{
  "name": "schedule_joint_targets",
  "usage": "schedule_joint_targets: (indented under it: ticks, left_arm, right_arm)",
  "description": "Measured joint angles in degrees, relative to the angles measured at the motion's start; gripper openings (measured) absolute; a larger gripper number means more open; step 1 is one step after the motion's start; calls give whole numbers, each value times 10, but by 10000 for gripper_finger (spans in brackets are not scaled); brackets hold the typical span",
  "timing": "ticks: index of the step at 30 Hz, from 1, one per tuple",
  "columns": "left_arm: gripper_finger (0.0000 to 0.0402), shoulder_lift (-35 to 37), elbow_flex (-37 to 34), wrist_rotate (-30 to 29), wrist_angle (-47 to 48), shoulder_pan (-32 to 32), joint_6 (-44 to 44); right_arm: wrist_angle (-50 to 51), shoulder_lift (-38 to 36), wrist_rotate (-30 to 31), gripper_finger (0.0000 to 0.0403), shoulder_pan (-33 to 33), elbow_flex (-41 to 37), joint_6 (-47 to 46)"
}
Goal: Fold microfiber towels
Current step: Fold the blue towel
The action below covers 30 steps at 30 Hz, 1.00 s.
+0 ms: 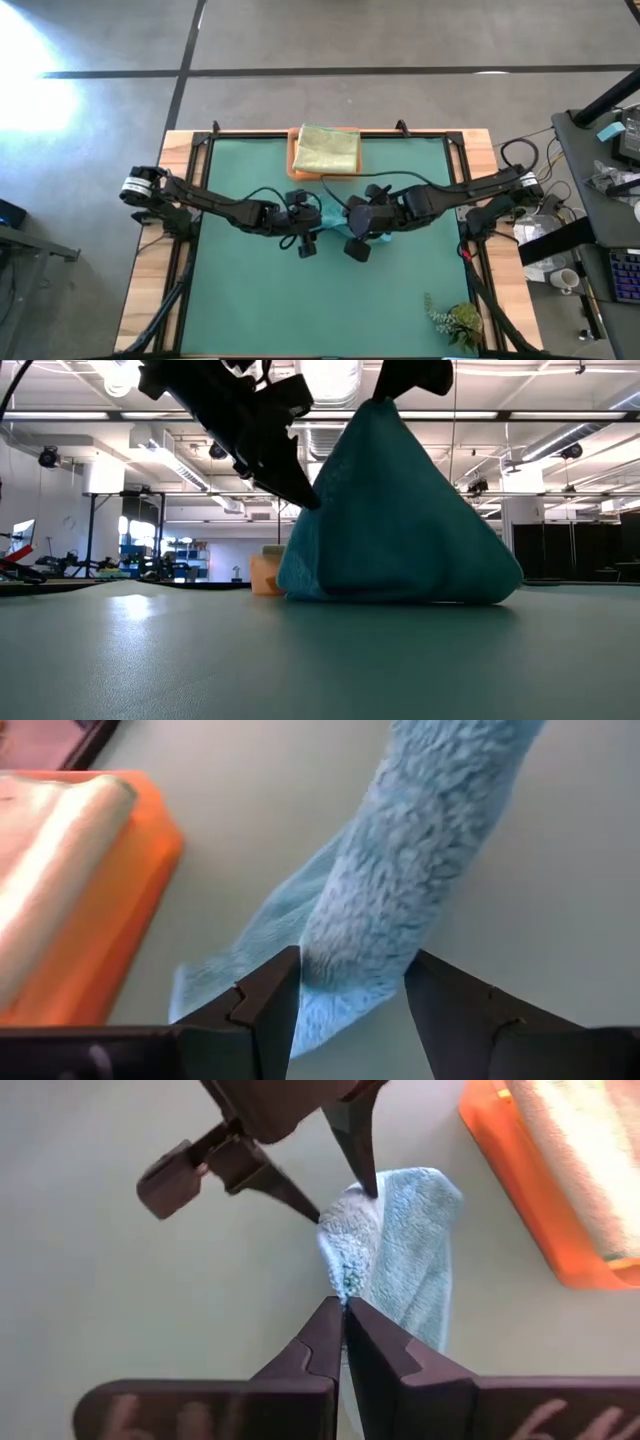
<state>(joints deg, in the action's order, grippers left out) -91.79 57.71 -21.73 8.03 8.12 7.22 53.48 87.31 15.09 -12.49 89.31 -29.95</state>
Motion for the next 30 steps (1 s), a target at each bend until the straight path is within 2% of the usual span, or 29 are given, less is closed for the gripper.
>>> schedule_joint_targets:
  ticks: [8,15,22,28,30]
  left_arm:
    - [164,0,7,-22,-11,1,29]
    - [164,0,15,-15,-131,16,19]
    - [164,-12,19,-76,-174,13,-23]
    - [164,-23,19,-208,-141,13,-17]
    - [164,-23,19,-234,-135,13,-16]
  right_arm:
    - [9,-2,1,8,0,9,6]
    - [3,0,4,8,5,2,6]
    - [-9,1,14,8,6,2,6]
    - [-15,1,16,8,8,7,0]
    - [-12,1,15,8,8,11,0]
